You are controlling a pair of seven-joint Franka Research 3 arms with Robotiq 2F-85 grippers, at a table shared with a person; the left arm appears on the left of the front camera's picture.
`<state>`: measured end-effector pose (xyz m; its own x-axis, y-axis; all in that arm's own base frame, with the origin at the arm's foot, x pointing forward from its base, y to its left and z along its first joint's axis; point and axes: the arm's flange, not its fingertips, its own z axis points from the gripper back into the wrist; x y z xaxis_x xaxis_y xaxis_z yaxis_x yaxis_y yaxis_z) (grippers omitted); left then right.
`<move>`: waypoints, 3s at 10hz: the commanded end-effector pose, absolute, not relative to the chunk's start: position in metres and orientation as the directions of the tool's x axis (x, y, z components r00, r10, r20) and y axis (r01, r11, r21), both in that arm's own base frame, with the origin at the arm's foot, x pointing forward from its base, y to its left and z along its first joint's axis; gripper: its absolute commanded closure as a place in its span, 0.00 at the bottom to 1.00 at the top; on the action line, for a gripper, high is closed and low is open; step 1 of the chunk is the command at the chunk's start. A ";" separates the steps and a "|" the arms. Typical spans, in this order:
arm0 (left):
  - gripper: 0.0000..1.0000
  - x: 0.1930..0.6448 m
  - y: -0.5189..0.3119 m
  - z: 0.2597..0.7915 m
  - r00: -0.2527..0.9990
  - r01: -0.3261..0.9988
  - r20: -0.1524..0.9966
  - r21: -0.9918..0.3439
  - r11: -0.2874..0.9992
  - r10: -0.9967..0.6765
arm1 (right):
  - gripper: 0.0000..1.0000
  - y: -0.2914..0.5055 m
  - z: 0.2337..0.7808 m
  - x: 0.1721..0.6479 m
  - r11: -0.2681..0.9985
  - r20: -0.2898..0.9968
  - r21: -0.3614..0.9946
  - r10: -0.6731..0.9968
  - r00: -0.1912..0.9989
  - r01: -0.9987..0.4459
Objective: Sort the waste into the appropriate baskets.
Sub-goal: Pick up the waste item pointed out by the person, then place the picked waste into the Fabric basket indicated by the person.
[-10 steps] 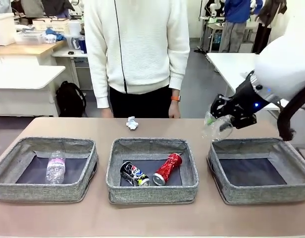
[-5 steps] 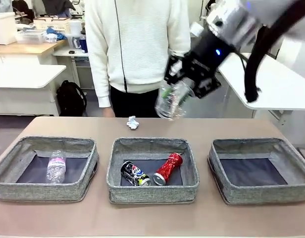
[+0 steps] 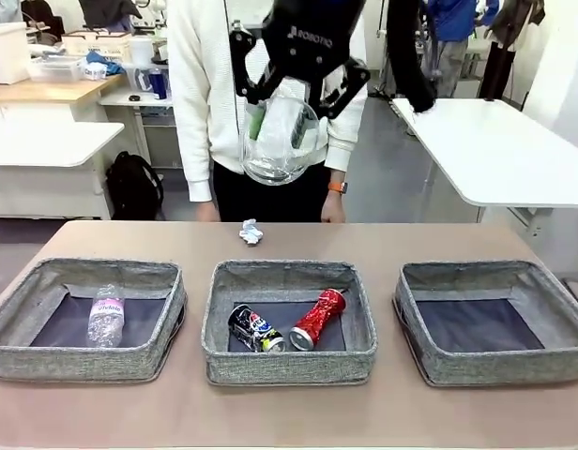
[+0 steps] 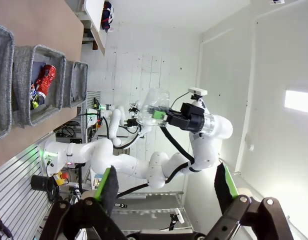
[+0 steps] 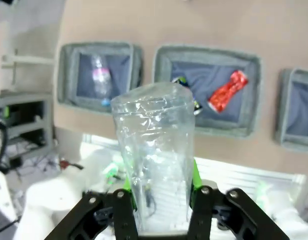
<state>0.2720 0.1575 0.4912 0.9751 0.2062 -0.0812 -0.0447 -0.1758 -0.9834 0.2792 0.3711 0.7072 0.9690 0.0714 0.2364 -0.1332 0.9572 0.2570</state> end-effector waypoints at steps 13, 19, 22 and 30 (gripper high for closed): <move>0.00 0.271 0.157 0.494 0.976 -0.019 -0.059 -0.981 -0.193 0.207 | 0.54 0.371 0.745 0.273 0.966 0.348 0.229 0.031 0.937 -0.117; 0.00 0.271 0.157 0.494 0.976 -0.019 -0.059 -0.981 -0.193 0.207 | 0.54 0.371 0.745 0.273 0.966 0.348 0.229 0.031 0.937 -0.117; 0.00 0.271 0.157 0.494 0.976 -0.019 -0.059 -0.981 -0.193 0.207 | 0.54 0.371 0.745 0.273 0.966 0.348 0.229 0.031 0.937 -0.117; 0.00 0.271 0.157 0.494 0.976 -0.019 -0.059 -0.981 -0.193 0.207 | 0.54 0.371 0.745 0.273 0.966 0.348 0.229 0.031 0.937 -0.117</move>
